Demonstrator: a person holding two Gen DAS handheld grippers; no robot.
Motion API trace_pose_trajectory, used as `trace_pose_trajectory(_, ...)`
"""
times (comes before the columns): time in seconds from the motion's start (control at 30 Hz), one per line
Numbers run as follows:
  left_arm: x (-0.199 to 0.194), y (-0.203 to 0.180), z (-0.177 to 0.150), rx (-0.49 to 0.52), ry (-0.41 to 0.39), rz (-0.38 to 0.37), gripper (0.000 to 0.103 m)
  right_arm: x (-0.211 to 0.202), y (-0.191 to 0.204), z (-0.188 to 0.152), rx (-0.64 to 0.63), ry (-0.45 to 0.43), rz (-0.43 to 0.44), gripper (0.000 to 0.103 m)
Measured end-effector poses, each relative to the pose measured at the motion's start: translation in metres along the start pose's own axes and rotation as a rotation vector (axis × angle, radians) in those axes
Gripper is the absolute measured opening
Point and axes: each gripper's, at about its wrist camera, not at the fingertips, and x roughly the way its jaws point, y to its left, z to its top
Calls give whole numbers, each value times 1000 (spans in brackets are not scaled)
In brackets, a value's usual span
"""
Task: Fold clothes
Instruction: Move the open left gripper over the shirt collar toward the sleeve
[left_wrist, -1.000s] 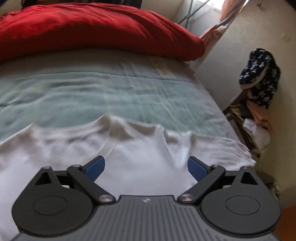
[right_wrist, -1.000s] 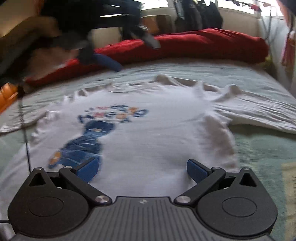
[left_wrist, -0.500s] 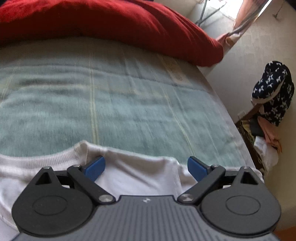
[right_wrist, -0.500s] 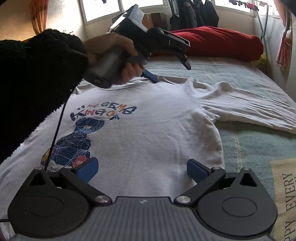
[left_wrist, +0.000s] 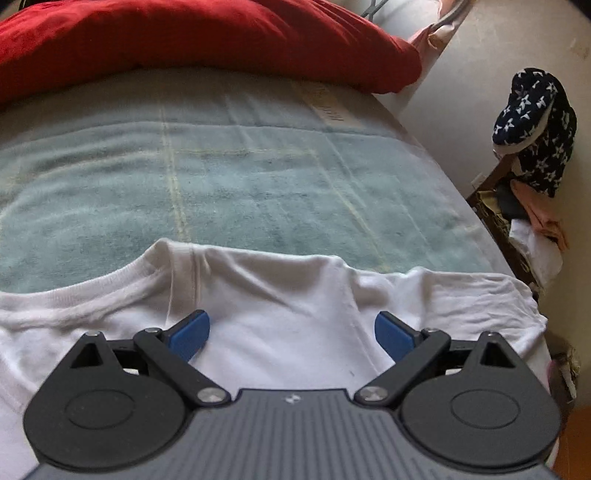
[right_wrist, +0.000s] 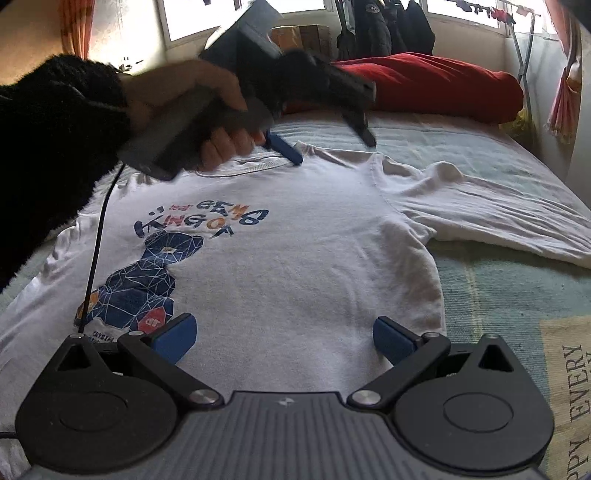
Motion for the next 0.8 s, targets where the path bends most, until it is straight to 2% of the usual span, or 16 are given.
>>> trace_pose_trajectory(0.3, -43, -4, 7, -13, -40, 31, 95, -1, -6, 0, 9, -36, 13, 103)
trace_pose_trajectory(0.4, -86, 0, 1, -4, -52, 71, 95, -6, -11, 1, 46, -80, 30, 103)
trace_pose_trajectory(0.57, -147, 18, -26, -25, -69, 147, 96, -5, -16, 3, 93, -100, 54, 103)
trace_pose_trajectory(0.67, -163, 46, -53, -80, -67, 171, 96, -2, -15, 1, 97, -98, 56, 103)
trace_pose_trajectory(0.8, -155, 81, -83, -162, -58, 148, 96, 0, -9, -2, 71, -114, 47, 103)
